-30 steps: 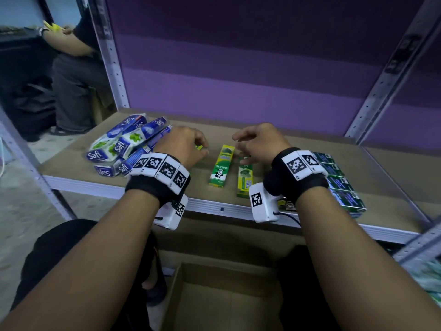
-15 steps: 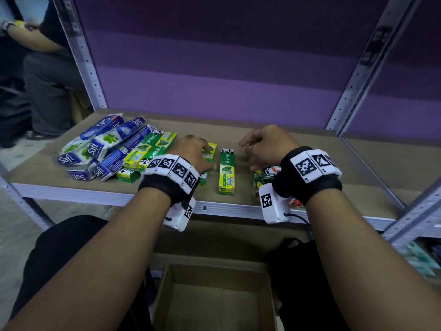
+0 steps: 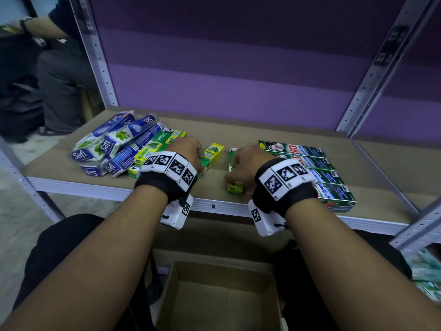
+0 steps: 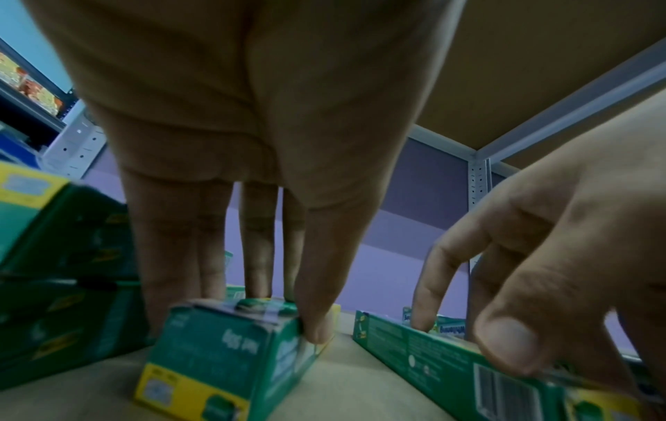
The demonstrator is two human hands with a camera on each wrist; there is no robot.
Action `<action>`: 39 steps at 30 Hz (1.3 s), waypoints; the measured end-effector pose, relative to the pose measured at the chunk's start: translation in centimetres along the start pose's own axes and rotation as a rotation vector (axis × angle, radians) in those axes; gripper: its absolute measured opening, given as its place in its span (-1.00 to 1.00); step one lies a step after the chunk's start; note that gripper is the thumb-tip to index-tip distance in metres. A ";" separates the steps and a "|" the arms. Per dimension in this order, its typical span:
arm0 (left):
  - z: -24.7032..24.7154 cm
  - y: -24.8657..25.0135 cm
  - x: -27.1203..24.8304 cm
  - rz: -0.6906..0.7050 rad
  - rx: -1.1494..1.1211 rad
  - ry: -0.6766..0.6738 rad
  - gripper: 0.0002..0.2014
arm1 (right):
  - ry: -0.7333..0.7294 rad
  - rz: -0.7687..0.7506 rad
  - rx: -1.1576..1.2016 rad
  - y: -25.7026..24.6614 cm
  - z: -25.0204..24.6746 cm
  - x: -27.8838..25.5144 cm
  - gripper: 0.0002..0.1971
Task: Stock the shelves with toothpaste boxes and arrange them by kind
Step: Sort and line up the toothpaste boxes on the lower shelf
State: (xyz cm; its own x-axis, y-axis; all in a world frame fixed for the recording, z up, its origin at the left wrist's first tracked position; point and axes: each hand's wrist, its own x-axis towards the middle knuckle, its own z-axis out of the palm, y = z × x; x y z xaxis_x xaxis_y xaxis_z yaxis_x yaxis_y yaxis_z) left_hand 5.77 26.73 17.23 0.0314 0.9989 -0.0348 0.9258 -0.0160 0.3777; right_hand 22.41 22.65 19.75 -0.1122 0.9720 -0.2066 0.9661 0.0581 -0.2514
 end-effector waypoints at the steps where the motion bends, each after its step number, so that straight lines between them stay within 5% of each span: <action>1: -0.1 0.0 0.0 -0.007 0.000 -0.011 -0.63 | 0.004 -0.003 -0.044 -0.3 0.2 0.1 -0.52; 7: -0.2 -0.2 -0.3 0.011 0.003 0.005 -0.66 | -0.012 0.043 -0.009 -0.4 0.4 0.1 -0.41; 15: -0.1 -0.1 -0.4 0.018 0.030 0.014 -0.70 | 0.052 0.035 0.503 1.2 -1.5 -0.5 -0.87; 22: 0.1 -0.2 -0.5 0.025 0.063 0.038 -0.69 | 0.069 -0.035 0.879 3.1 -3.3 -0.7 -0.87; 27: 0.1 -0.2 -0.7 0.041 0.068 0.040 -0.72 | 0.153 -0.097 0.571 4.6 -4.2 -0.7 -0.51; 39: -0.6 0.1 -1.3 0.138 0.066 -0.069 -0.68 | 0.409 -0.023 0.472 7.1 -4.7 0.1 -0.67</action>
State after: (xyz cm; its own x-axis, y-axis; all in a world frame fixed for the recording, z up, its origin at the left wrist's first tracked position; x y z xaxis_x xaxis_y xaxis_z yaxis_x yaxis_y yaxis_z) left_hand 5.59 25.44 17.89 0.1834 0.9817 -0.0508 0.9336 -0.1578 0.3216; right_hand 30.38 24.23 22.43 0.0568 0.9856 0.1591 0.7473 0.0637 -0.6614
